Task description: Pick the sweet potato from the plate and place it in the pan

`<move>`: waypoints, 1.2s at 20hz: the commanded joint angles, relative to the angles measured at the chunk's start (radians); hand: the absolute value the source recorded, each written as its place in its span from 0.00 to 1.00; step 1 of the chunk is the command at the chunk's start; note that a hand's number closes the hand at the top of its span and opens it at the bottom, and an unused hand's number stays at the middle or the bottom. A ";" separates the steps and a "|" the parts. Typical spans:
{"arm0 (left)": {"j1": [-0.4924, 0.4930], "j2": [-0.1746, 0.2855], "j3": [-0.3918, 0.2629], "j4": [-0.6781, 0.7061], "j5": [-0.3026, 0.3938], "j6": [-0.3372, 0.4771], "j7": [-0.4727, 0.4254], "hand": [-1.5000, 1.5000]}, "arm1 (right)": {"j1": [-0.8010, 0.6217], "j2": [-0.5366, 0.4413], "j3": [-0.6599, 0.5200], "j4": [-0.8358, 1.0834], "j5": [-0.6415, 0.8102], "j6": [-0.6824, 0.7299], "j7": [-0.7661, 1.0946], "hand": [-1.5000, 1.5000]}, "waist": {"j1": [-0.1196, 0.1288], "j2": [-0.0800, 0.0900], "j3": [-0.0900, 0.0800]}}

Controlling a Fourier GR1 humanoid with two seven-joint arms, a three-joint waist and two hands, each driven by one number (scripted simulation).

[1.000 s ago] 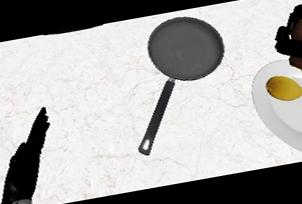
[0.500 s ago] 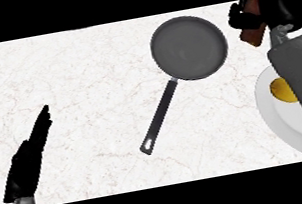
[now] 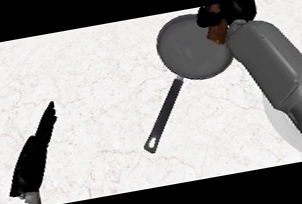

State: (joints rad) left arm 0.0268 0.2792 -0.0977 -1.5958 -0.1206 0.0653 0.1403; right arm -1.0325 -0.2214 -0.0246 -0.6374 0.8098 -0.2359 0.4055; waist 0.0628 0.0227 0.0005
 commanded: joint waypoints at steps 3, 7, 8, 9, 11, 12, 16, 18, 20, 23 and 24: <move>-0.022 -0.003 -0.014 -0.001 -0.016 -0.009 -0.005 0.50 | -0.104 0.061 0.001 0.258 0.035 -0.017 -0.037 1.00 | 0.030 0.011 0.000; -0.019 -0.034 -0.025 -0.006 -0.010 0.004 -0.004 0.50 | -0.050 0.108 -0.176 0.277 -0.160 -0.006 -0.067 1.00 | 0.030 0.018 0.004; -0.036 -0.026 -0.017 0.003 -0.009 0.000 0.012 0.50 | -0.078 0.110 -0.188 0.307 -0.165 0.003 -0.040 0.00 | 0.033 0.019 0.003; -0.057 0.001 0.013 0.026 0.011 -0.024 0.001 0.50 | -0.073 0.094 -0.214 0.319 -0.193 0.027 -0.067 0.00 | 0.021 0.018 0.002; -0.014 -0.001 -0.007 -0.038 0.008 -0.025 0.023 0.50 | -0.073 0.105 -0.265 0.332 -0.238 -0.005 -0.086 0.00 | 0.045 0.016 0.004; -0.042 -0.010 -0.010 0.015 -0.008 -0.017 -0.007 0.50 | -0.079 0.124 -0.284 0.329 -0.260 -0.017 -0.120 0.00 | 0.036 0.023 0.003; -0.016 -0.004 0.004 -0.003 0.009 -0.027 -0.007 0.50 | -0.031 0.137 -0.324 0.292 -0.285 -0.176 -0.306 0.00 | 0.030 0.016 0.003; -0.024 -0.021 -0.014 -0.026 -0.011 -0.006 0.024 0.50 | -0.062 0.129 -0.356 0.271 -0.305 -0.243 -0.329 0.00 | 0.028 0.014 0.003; -0.018 -0.036 -0.032 -0.015 -0.032 0.009 0.009 0.50 | -0.058 0.108 -0.399 0.258 -0.339 -0.290 -0.381 0.00 | 0.027 0.018 0.003; -0.024 -0.020 -0.010 -0.002 -0.011 -0.011 0.025 0.50 | -0.066 0.091 -0.464 0.257 -0.388 -0.362 -0.414 0.00 | 0.023 0.017 0.003; -0.020 -0.001 0.013 -0.025 0.008 -0.025 0.040 0.50 | -0.067 0.086 -0.473 0.260 -0.393 -0.388 -0.415 0.00 | 0.013 0.006 0.002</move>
State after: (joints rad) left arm 0.0043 0.2651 -0.1019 -1.6061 -0.1248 0.0503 0.1584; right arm -1.0976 -0.1223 -0.4350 -0.3706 0.4637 -0.5315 0.0429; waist 0.0854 0.0366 0.0032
